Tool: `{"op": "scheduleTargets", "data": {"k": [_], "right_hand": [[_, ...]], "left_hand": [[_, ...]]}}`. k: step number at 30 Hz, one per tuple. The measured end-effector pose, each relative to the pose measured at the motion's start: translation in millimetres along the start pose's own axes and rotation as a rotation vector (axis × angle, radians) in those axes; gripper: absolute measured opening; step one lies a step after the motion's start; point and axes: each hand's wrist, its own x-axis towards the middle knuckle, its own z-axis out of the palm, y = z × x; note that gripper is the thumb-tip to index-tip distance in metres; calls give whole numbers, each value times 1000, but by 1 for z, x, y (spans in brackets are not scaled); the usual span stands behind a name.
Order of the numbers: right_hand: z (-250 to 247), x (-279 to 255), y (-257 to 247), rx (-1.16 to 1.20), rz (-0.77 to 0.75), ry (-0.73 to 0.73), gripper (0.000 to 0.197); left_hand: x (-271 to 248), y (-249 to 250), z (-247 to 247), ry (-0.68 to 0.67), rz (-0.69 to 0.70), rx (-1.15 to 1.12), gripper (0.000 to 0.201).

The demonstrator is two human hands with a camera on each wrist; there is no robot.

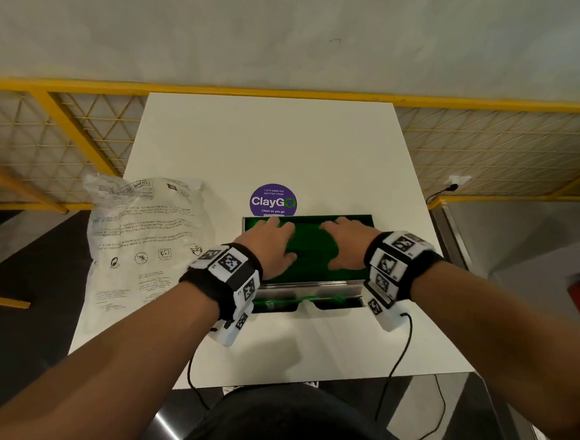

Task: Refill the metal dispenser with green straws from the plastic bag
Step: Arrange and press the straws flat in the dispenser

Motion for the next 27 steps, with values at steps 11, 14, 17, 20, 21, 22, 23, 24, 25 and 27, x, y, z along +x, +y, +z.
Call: {"op": "scheduleTargets", "data": {"k": [11,14,17,20,21,22,23,24,25,27], "right_hand": [[-5,8,6,-32,-32,-194,78],[-10,11,10,13,-15,-114,96],[7,24,7,8,16,-169,94],[24,34,3,-18,29,-166,90],[27,38,2,-36,36,-155,87],[27,40,1,-63,37,-160,81],[25,42,0,-72,42,-180,73],[22,43,-1,-72,49,-217,66],[21,44,-2,-75,51,-250,62],[17,44,-2,-75,56,-283,63]], "left_hand": [[12,-14,7,-205,-13,61,55],[18,-13,1,-128,-19,39,65],[29,-9,13,-207,-59,139,82],[37,-9,31,-318,-123,248,91],[38,-10,34,-324,-130,262,92],[40,-10,36,-321,-130,268,91],[41,-11,38,-321,-128,265,89],[42,-11,39,-327,-122,261,85],[43,-11,39,-335,-115,266,81],[45,-12,37,-356,-106,273,76]]}}
